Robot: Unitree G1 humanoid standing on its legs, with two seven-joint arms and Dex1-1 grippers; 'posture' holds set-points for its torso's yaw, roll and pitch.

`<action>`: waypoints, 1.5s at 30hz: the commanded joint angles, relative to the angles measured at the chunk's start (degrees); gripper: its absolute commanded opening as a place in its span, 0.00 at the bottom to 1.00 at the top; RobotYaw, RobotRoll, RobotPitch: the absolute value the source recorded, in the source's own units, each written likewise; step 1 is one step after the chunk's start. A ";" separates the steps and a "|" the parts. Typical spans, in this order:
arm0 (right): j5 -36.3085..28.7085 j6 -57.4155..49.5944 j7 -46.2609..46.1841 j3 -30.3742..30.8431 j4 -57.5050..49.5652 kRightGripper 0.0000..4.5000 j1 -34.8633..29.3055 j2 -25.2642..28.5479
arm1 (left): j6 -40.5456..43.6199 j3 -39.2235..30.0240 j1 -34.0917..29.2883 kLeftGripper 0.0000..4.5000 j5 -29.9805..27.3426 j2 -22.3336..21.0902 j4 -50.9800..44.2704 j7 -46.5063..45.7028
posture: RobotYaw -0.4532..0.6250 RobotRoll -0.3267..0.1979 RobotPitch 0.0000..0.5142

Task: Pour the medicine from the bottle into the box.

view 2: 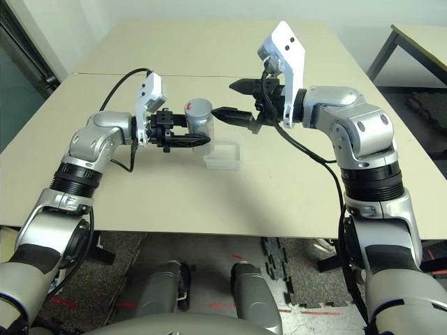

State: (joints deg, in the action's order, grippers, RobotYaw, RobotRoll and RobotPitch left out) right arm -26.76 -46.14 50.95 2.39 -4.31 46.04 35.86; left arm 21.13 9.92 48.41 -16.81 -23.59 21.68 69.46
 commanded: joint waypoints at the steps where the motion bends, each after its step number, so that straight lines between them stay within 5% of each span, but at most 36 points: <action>1: -0.57 -0.37 1.74 -1.10 -0.65 1.00 -1.24 2.65 | -0.50 -0.26 -0.20 0.54 0.55 -0.52 1.07 0.42 | 0.41 0.62 0.20; 12: -7.54 -6.21 1.28 -0.28 -6.86 1.00 -0.74 -1.44 | -1.49 -0.22 0.70 0.54 0.74 -0.17 2.77 0.53 | 0.40 0.62 0.20; 42: 3.27 5.99 2.68 7.82 6.79 1.00 6.25 -11.23 | -1.10 0.06 0.73 0.54 0.78 0.59 1.78 0.42 | 0.42 0.62 0.20; 45: 3.56 6.07 2.92 7.89 6.87 0.91 6.28 -11.38 | -0.96 0.05 0.70 0.54 0.76 0.63 1.63 0.42 | 0.42 0.62 0.20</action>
State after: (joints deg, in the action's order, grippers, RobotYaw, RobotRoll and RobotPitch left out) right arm -23.61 -40.64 53.41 9.91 2.33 51.45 24.67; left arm 19.96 9.85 48.73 -16.50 -23.06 23.70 69.78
